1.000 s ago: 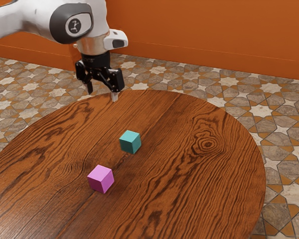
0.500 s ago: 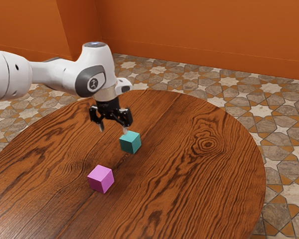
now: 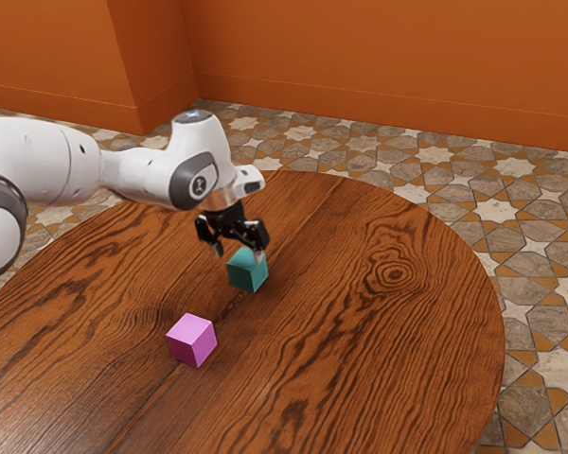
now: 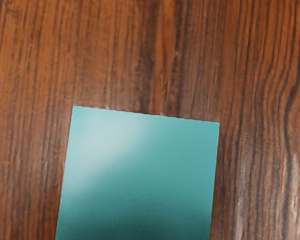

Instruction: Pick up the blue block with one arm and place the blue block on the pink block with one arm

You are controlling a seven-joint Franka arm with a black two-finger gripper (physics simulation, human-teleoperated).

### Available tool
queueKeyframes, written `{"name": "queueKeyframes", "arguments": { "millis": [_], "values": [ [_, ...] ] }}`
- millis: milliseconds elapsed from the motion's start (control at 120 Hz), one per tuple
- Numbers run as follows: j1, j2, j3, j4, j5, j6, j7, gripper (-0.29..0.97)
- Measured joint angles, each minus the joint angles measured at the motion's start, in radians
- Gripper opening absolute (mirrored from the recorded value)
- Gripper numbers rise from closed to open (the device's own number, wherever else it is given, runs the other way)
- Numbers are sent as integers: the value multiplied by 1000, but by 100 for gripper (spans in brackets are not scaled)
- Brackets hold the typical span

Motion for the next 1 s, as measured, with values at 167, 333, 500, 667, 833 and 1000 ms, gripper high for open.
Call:
{"name": "queueKeyframes", "arguments": {
  "millis": [167, 333, 500, 667, 833, 1000],
  "values": [
    [-1, 36, 1, 33, -5, 20, 56, 68],
    [-20, 39, 34, 14, -29, 44, 100, 68],
    [-11, 70, 55, 47, -38, 56, 148, 68],
    [-25, 95, 56, 81, -40, 61, 187, 68],
    [-35, 110, 58, 65, -68, 79, 217, 68],
    [-37, 130, 59, 67, -75, 91, 240, 68]
  ]
}}
